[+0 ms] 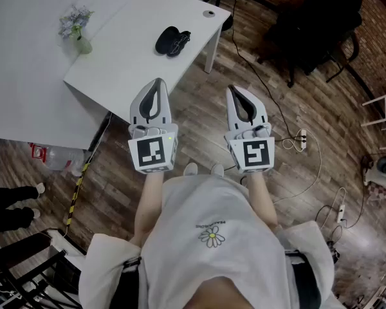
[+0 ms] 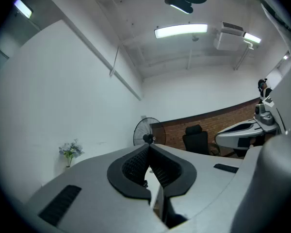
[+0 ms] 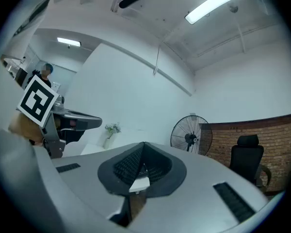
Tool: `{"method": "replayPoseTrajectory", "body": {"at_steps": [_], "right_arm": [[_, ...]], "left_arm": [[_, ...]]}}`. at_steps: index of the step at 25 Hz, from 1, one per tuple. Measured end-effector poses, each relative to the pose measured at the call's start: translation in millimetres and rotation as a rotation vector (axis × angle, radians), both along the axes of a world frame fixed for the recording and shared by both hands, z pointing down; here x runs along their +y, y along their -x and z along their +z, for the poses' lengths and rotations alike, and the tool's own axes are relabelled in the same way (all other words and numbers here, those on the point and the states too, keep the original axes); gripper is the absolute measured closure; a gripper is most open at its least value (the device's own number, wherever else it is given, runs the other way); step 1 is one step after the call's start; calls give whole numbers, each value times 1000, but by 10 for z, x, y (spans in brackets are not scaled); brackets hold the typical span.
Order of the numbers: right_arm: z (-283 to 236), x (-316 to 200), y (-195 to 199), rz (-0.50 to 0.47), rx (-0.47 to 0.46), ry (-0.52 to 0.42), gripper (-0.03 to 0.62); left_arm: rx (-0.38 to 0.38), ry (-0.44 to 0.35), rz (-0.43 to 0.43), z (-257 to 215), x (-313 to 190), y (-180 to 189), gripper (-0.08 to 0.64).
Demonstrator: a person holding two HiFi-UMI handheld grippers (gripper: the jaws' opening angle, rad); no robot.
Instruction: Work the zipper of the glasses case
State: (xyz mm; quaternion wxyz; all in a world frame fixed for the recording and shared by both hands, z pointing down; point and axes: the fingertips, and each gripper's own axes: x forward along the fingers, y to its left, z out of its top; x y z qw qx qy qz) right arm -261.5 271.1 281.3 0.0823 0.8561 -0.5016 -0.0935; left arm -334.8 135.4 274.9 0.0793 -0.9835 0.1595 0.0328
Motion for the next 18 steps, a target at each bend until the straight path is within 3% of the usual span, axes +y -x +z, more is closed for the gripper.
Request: {"method": "replayPoseTrajectory", "body": {"at_steps": [18], "right_arm": [[300,313,-395,-44,-56,19,586]], "left_arm": [[9,19,-37,105,205,-349,546]]}}
